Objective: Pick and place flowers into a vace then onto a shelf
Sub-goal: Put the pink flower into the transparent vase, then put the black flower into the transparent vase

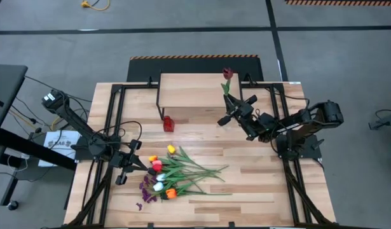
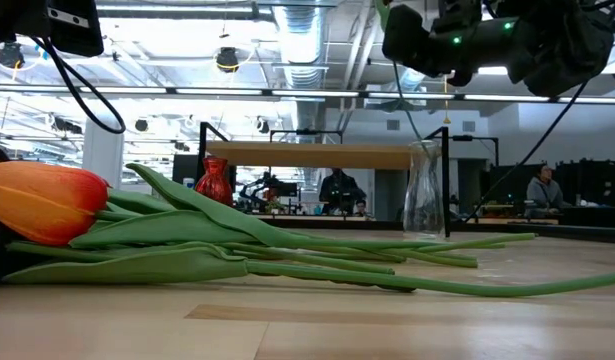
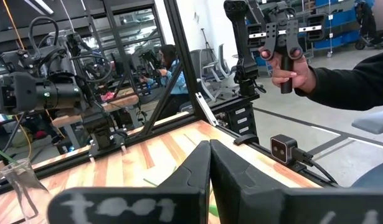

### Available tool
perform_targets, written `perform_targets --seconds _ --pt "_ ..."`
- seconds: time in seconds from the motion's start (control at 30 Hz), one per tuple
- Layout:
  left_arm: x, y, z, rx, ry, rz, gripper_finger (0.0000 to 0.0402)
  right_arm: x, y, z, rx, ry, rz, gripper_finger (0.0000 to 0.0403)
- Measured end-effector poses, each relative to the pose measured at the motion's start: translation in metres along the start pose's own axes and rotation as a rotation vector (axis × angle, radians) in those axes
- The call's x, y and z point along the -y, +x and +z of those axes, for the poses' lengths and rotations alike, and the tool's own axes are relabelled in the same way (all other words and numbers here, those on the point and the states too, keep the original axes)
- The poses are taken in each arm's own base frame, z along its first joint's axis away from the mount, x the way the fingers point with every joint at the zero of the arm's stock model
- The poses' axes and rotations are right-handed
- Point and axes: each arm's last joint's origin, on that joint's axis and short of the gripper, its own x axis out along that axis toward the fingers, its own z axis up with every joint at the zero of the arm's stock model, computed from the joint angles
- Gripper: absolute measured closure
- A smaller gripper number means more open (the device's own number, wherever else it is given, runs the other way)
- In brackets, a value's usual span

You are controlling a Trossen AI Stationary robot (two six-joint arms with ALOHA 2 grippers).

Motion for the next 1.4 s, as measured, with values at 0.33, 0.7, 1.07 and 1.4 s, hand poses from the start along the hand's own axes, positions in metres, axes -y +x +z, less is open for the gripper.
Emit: perform_targets --seconds 0.33,0.7,1.07,1.4 --pt "0.0 0.0 0.0 0.0 0.0 0.0 0.0401 -0.004 -0.005 0.001 -0.016 -0.037 -0.012 0.0333" --pt "0.0 0.0 0.0 0.001 0.0 0.0 0.0401 -0.004 -0.006 0.0 -0.043 -0.053 -0.034 0.0295" --pt "0.0 0.0 0.0 0.001 0.0 -0.001 0.0401 -0.021 -0.027 0.014 0.033 -0.139 0.093 0.028" --pt "0.0 0.0 0.0 0.001 0.0 -0.001 0.0401 -0.082 -0.058 0.034 0.04 -0.148 0.634 0.0284"
